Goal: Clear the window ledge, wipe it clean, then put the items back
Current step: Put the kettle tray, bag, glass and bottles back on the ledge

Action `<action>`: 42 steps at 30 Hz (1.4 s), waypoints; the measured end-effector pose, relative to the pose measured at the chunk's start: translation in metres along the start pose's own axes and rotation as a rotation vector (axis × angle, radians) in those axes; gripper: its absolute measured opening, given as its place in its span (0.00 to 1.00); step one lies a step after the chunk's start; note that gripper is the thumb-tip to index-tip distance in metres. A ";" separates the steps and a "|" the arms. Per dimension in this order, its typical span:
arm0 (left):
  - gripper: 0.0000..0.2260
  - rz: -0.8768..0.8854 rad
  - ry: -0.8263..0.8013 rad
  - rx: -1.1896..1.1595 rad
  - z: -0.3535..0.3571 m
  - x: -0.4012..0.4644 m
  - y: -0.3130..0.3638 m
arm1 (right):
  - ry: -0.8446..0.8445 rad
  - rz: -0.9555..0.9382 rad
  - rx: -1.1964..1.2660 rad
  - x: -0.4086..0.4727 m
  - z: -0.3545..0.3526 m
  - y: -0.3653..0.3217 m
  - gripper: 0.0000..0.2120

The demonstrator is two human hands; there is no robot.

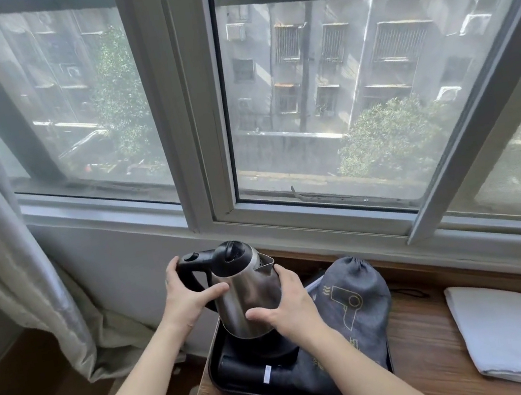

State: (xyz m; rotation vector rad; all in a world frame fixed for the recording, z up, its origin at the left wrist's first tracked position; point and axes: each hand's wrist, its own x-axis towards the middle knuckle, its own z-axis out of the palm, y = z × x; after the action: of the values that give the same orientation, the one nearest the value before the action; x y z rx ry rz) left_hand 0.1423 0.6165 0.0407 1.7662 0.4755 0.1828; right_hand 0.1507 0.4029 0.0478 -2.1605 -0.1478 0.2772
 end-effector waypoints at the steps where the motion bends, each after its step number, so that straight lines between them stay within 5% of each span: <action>1: 0.61 0.007 0.002 -0.002 0.000 0.000 0.000 | 0.007 -0.005 0.008 0.002 0.003 0.001 0.52; 17: 0.52 0.178 -0.041 0.166 0.035 -0.001 0.019 | 0.145 0.023 0.140 0.000 -0.014 0.031 0.36; 36: 0.52 0.279 -0.069 0.270 0.039 -0.031 0.021 | 0.184 0.054 0.166 -0.025 -0.011 0.051 0.32; 42: 0.52 0.241 -0.074 0.260 0.034 -0.027 0.012 | 0.131 0.041 0.093 -0.018 -0.012 0.049 0.39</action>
State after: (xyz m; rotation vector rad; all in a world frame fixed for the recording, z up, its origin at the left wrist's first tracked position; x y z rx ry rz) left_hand 0.1337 0.5727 0.0474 2.0772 0.2389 0.2315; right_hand 0.1363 0.3614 0.0165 -2.0833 -0.0152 0.1624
